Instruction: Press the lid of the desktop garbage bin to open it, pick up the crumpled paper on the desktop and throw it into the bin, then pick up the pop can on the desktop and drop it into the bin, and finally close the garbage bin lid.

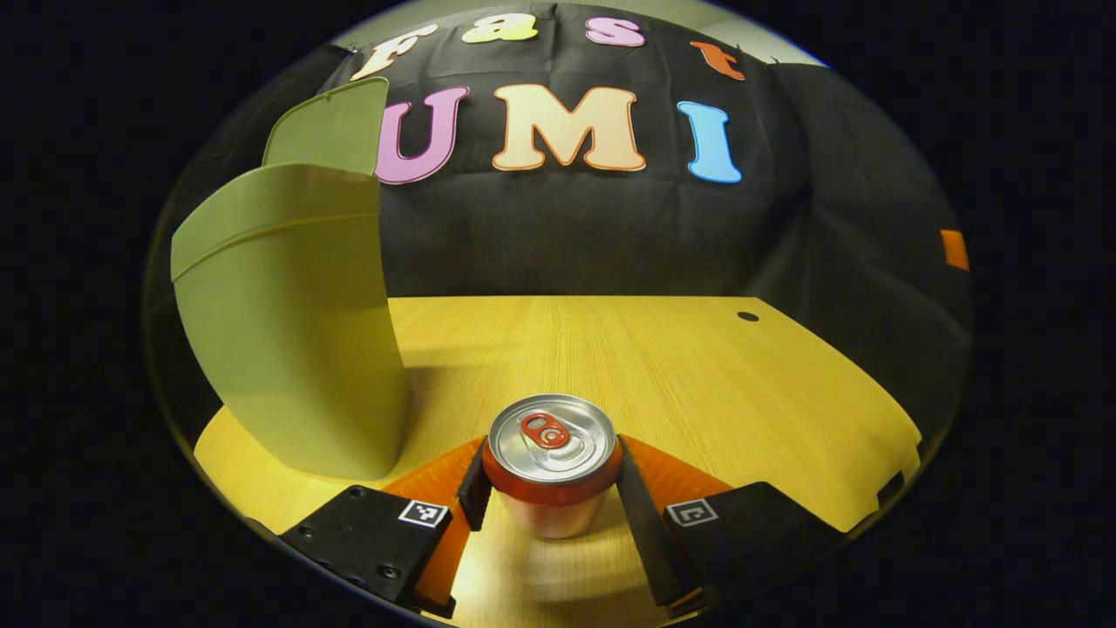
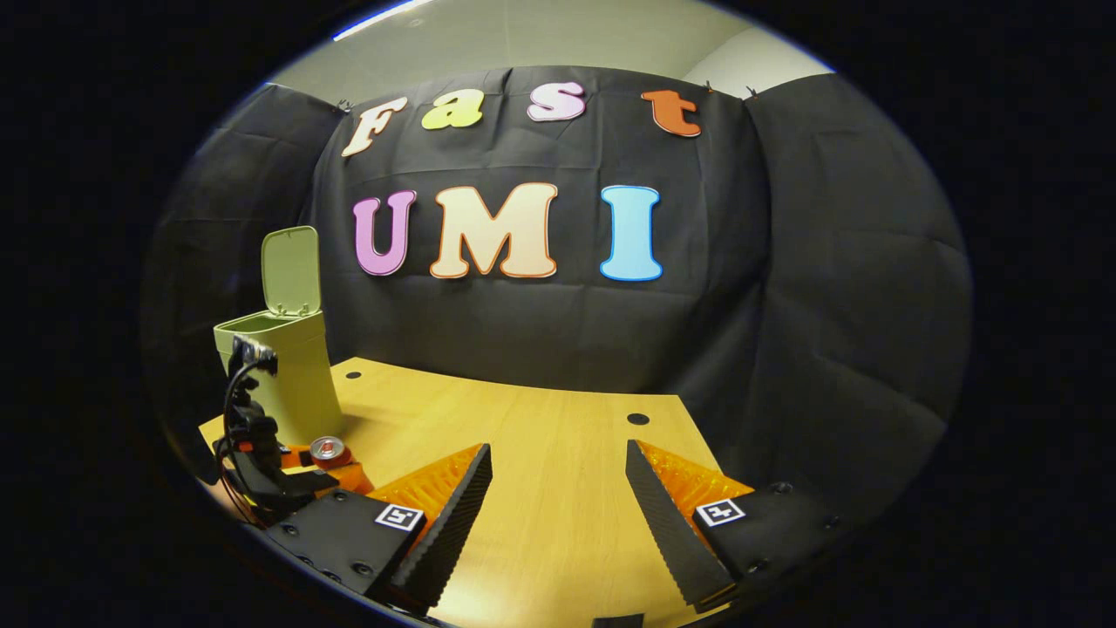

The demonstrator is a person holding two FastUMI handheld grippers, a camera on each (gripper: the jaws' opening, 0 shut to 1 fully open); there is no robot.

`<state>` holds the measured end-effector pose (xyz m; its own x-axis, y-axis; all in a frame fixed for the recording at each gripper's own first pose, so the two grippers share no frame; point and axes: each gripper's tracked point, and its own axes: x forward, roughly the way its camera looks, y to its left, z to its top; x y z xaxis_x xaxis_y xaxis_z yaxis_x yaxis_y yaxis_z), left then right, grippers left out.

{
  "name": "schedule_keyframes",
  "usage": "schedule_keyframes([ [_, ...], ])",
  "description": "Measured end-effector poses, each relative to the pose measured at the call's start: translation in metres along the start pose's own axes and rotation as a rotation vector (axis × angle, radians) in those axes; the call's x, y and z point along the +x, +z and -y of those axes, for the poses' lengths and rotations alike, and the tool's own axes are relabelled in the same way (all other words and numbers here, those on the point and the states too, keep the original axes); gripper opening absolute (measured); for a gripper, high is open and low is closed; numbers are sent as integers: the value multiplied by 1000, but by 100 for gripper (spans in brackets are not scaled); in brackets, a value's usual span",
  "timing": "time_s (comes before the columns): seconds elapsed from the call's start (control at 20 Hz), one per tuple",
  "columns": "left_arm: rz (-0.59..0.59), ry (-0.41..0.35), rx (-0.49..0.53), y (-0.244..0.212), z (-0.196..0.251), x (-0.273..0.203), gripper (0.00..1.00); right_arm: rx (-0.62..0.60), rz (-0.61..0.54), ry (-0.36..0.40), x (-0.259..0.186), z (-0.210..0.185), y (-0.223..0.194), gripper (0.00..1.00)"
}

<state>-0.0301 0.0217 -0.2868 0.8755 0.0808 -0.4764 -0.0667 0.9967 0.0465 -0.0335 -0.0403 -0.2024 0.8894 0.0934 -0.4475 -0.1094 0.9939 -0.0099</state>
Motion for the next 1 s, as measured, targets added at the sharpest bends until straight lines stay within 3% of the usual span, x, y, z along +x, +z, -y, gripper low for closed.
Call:
schedule_keyframes([
  [0.6,208,55,35,155,-47,-3,75,75,31,65,4,-44,-5,98],
  [1.0,356,124,-65,267,-104,-21,74,155,37,33,8,-41,-13,97],
])
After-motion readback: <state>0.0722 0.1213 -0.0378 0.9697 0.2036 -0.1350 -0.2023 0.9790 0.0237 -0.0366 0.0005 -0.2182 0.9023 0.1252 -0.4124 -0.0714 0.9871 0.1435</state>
